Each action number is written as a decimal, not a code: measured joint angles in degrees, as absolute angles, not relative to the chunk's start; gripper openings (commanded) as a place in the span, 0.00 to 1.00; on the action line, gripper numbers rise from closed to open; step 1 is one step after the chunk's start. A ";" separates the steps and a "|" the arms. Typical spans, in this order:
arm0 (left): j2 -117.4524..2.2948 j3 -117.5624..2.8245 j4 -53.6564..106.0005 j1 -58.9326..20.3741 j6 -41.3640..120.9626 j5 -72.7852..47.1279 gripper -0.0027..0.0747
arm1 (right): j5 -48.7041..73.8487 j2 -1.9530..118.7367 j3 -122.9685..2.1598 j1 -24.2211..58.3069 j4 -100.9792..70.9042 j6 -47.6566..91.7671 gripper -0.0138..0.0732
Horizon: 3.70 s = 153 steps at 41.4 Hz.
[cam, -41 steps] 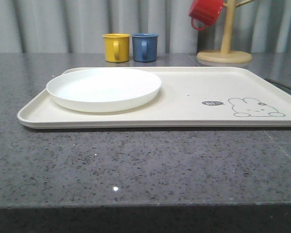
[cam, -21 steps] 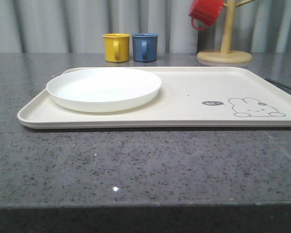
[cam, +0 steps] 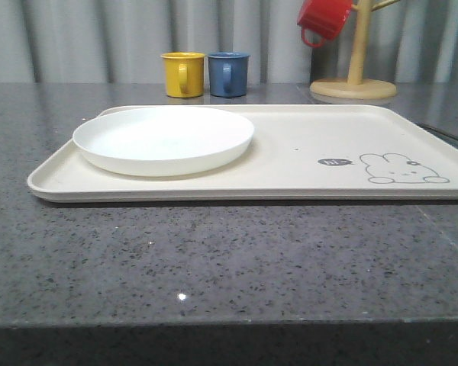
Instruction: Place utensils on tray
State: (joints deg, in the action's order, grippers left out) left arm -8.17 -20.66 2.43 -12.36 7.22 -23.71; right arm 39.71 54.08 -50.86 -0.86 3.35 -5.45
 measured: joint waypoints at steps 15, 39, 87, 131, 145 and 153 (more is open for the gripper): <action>-8.17 -20.66 2.43 -12.36 7.22 -23.71 0.01 | 50.48 78.57 -66.57 1.60 2.49 -2.54 0.55; -8.17 -20.66 2.43 -12.36 7.08 -23.71 0.01 | 52.43 95.61 -73.76 2.39 1.90 -2.20 0.55; -8.17 -20.66 2.43 -12.36 7.08 -23.71 0.01 | 59.98 91.47 -78.72 5.57 3.29 -9.21 0.13; -8.17 -20.66 2.43 -12.36 7.08 -23.71 0.01 | 63.59 110.93 -95.99 30.56 7.55 -35.29 0.13; -8.17 -20.66 2.43 -12.36 7.08 -23.71 0.01 | 63.33 111.64 -96.38 30.56 6.44 -35.42 0.49; -8.17 -20.66 2.43 -12.36 7.08 -23.71 0.01 | 62.17 111.57 -96.38 30.56 4.99 -35.52 0.68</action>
